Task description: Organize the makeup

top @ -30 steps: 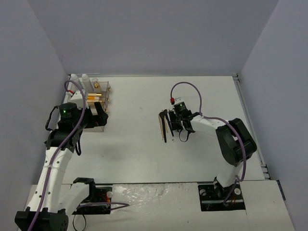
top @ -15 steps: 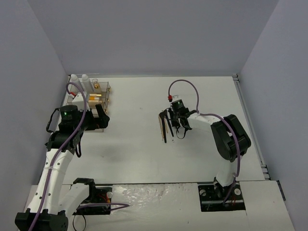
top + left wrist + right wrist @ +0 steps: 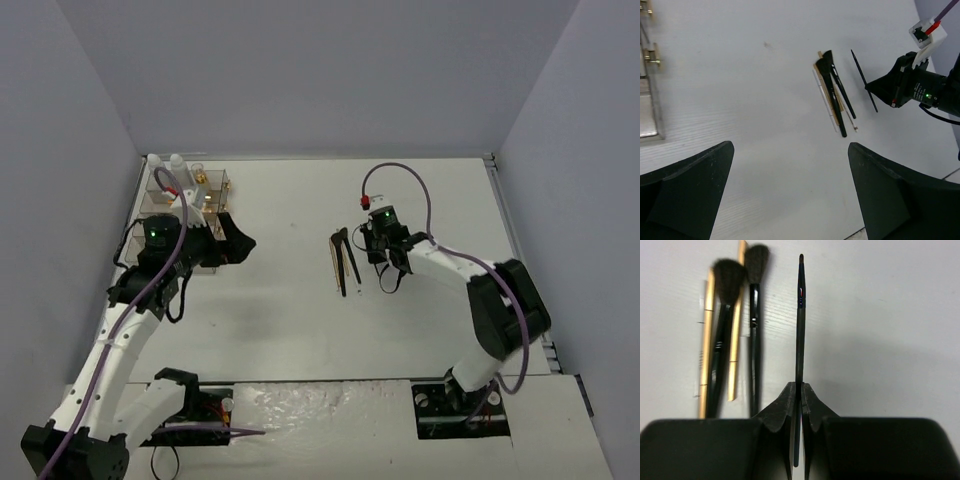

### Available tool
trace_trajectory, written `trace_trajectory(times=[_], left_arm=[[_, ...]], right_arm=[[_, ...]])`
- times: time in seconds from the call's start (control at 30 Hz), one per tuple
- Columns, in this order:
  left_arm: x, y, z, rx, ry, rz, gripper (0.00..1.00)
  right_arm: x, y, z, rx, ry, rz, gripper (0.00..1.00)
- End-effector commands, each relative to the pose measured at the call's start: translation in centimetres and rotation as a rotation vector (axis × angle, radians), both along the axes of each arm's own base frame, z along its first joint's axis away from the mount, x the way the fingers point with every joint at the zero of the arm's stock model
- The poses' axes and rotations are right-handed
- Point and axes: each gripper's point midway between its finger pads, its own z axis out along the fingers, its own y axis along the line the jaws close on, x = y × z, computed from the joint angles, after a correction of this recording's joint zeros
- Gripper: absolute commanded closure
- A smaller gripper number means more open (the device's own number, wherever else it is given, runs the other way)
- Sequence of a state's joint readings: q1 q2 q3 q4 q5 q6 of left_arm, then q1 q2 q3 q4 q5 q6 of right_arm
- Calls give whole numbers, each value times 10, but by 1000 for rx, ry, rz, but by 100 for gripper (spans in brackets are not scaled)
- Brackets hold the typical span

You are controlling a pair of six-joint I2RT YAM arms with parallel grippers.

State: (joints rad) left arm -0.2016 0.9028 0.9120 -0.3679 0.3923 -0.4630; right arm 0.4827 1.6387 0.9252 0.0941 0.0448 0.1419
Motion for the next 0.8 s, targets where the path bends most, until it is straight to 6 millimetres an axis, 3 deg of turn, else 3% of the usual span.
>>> trace_trajectory(times=[0.0,0.1,0.23,0.37,0.5,0.77], left_arm=[[7,-50,48,-170,-107,-71,3],[12,-79,54,-227,-99,-94,3],[14,-116,64,-245,-110,-123,3],[21,-140,78,-291,-147,-120,4],[26,-159,79,-334,-140,-119,7],[33,-186,80,-377,-143,-121,21]], right_arm=[[-7,33,87,187,-189,72,100],[-29,57,128,300,-278,151,100],[-56,84,165,425,-354,243,100],[-74,100,197,562,-413,307,100],[-85,105,213,641,-437,335,100],[-91,112,215,687,-426,359,100]])
